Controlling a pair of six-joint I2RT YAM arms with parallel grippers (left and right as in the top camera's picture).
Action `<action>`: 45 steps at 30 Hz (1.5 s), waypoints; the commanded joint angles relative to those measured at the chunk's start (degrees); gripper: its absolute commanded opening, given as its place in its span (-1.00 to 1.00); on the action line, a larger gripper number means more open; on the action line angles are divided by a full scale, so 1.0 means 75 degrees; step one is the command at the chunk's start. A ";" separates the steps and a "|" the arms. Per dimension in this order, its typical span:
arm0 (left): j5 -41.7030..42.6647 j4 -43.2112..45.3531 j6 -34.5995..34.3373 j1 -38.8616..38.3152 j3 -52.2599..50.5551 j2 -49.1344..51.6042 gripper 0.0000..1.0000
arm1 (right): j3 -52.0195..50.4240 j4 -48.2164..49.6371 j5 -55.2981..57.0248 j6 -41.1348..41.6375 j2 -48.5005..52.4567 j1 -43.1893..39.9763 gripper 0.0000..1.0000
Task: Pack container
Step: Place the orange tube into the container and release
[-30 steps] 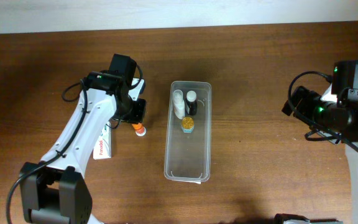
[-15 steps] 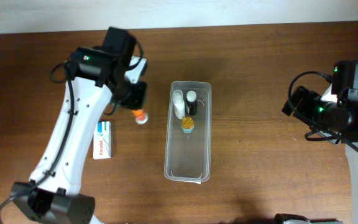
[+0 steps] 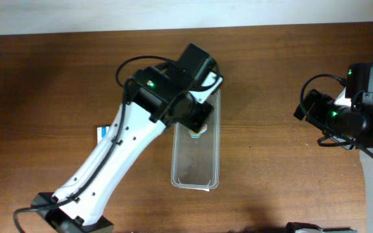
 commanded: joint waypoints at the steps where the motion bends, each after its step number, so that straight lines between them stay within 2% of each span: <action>1: 0.0017 0.0280 -0.0079 -0.0044 0.0090 0.0391 -0.99 | 0.0061 0.0003 -0.0035 0.0038 -0.0023 -0.0055 0.97; 14: 0.0009 0.1157 -0.0015 -0.0044 0.0090 0.2046 -0.99 | 0.0061 0.0003 -0.0035 0.0038 -0.0023 -0.0055 0.97; 21: -0.0533 0.1376 -0.0017 -0.0044 0.0090 0.2375 -0.99 | 0.0061 0.0003 -0.0035 0.0038 -0.0023 -0.0055 0.97; 31: -0.0554 0.1480 -0.0017 -0.0044 0.0090 0.2801 -0.97 | 0.0061 0.0003 -0.0035 0.0038 -0.0023 -0.0055 0.97; 33: -0.0554 0.1486 -0.0017 -0.0044 0.0090 0.2809 -0.80 | 0.0061 0.0003 -0.0035 0.0038 -0.0023 -0.0055 0.97; 36: -0.0554 0.1504 -0.0017 -0.0044 0.0090 0.2809 -0.32 | 0.0061 0.0003 -0.0038 0.0038 -0.0023 -0.0055 0.97; 38: -0.0554 0.1501 -0.0017 -0.0044 0.0090 0.2809 -0.11 | 0.0061 0.0003 -0.0035 0.0038 -0.0023 -0.0055 0.97; 45: -0.0487 0.0921 -0.0023 -0.0044 0.0618 0.2713 0.25 | 0.0061 0.0003 -0.0038 0.0038 -0.0023 -0.0055 0.97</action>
